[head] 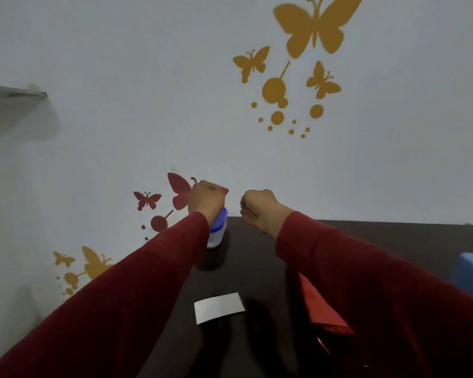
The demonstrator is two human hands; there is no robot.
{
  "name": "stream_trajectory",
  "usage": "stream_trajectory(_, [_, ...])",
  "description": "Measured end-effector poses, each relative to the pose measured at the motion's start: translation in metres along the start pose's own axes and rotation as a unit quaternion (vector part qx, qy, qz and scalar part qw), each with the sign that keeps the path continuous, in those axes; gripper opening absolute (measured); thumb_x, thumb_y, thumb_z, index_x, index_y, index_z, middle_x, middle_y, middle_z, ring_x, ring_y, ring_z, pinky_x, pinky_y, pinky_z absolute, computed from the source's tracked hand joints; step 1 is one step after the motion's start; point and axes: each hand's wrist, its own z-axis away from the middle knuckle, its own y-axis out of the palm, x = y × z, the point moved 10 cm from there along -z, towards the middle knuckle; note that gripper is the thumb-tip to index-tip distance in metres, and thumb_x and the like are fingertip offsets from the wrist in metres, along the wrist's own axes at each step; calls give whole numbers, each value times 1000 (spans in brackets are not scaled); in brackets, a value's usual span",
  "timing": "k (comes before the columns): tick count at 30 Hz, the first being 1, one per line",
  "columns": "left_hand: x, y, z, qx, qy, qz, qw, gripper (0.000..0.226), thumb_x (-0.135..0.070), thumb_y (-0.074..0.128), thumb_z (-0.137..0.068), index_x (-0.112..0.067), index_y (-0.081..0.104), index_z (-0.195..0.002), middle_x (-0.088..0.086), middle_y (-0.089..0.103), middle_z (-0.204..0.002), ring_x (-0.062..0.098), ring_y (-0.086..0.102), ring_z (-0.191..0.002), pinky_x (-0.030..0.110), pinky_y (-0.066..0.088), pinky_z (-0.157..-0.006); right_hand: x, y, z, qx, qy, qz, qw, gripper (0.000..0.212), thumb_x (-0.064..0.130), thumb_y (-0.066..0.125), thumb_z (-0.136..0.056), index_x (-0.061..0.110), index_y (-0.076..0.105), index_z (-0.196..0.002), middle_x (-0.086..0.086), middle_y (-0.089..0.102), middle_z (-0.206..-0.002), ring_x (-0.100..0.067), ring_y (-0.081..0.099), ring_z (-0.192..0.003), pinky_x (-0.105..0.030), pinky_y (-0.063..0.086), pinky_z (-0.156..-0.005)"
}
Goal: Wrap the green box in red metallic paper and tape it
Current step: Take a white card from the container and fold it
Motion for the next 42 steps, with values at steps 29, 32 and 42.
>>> stream_trajectory(29, [-96,367,335,419,-180,200,867,60,-67,54,-91,-12,77,-96,17,77,-101,30,71,-90,40,56,-86,-85,-416,294,-321,-63,321,889,68,40,86,-71,20,58,-130,7,67,-102,-16,66,-92,-27,54,-77])
stream_trajectory(32, [-126,375,355,432,-152,221,861,53,-61,47,-98,-19,79,-97,14,78,-100,27,72,-89,37,57,-78,-70,-450,307,-345,-64,310,884,75,28,85,-68,22,59,-139,5,66,-103,-19,67,-98,-27,54,-80])
stream_trajectory(42, [-205,445,468,536,-106,208,812,57,-69,48,-88,-25,75,-113,12,74,-108,26,68,-99,40,56,-90,-71,-580,368,-427,-23,294,855,87,18,90,-65,18,56,-144,4,62,-102,-17,58,-94,-27,46,-78])
